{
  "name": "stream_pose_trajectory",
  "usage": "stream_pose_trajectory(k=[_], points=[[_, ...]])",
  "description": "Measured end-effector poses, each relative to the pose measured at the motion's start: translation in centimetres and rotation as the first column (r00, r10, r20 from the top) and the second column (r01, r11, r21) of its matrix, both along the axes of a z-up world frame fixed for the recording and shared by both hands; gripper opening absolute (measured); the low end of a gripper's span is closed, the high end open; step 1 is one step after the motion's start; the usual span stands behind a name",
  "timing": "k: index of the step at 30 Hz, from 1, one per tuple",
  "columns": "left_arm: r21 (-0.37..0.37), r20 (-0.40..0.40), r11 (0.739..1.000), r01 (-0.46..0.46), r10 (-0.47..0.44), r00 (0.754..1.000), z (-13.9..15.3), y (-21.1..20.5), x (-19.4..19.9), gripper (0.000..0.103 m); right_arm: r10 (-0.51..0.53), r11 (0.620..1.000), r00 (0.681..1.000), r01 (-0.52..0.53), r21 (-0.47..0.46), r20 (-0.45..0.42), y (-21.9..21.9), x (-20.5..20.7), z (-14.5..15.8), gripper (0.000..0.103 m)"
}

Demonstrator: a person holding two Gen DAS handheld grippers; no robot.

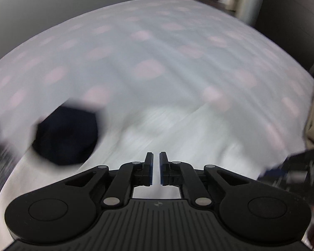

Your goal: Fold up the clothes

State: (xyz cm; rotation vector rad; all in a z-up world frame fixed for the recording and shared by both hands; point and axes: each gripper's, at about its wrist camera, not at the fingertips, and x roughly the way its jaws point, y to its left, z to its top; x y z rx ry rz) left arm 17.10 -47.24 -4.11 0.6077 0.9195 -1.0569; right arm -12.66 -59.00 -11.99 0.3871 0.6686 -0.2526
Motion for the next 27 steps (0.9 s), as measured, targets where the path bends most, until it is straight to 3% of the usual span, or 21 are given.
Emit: stream_pose_trajectory(k=[4,8,10,16,21,27], points=[[0.015,0.031,0.983,-0.183,0.183,0.983,2.0,9.3,2.3,0.004,-0.038,0.999,0.999,0.038,-0.013,0.000,0.2,-0.5,0.1,0.010],[-0.013,0.069,0.928,-0.374,0.374,0.925,4.6,19.2,3.7,0.015,-0.089,0.995,0.996,0.090,-0.053,0.021,0.6,-1.0,0.6,0.014],[-0.029,0.091,0.886,-0.462,0.463,0.882,5.9,23.9,4.1,0.019,-0.114,0.991,0.993,0.116,-0.072,0.032,0.9,-1.3,0.8,0.024],[-0.074,0.165,0.741,-0.667,0.669,0.725,8.3,36.8,5.3,0.039,-0.187,0.973,0.980,0.194,-0.128,0.069,1.5,-2.2,1.5,0.030],[-0.168,0.146,0.613,-0.772,0.790,0.596,9.9,45.8,5.1,0.043,-0.207,0.938,0.970,0.233,-0.258,0.127,3.0,-2.5,1.4,0.036],[-0.222,0.071,0.503,-0.835,0.863,0.501,9.7,52.9,5.6,0.047,-0.271,0.906,0.955,0.296,-0.304,0.123,3.8,-3.0,0.8,0.038]])
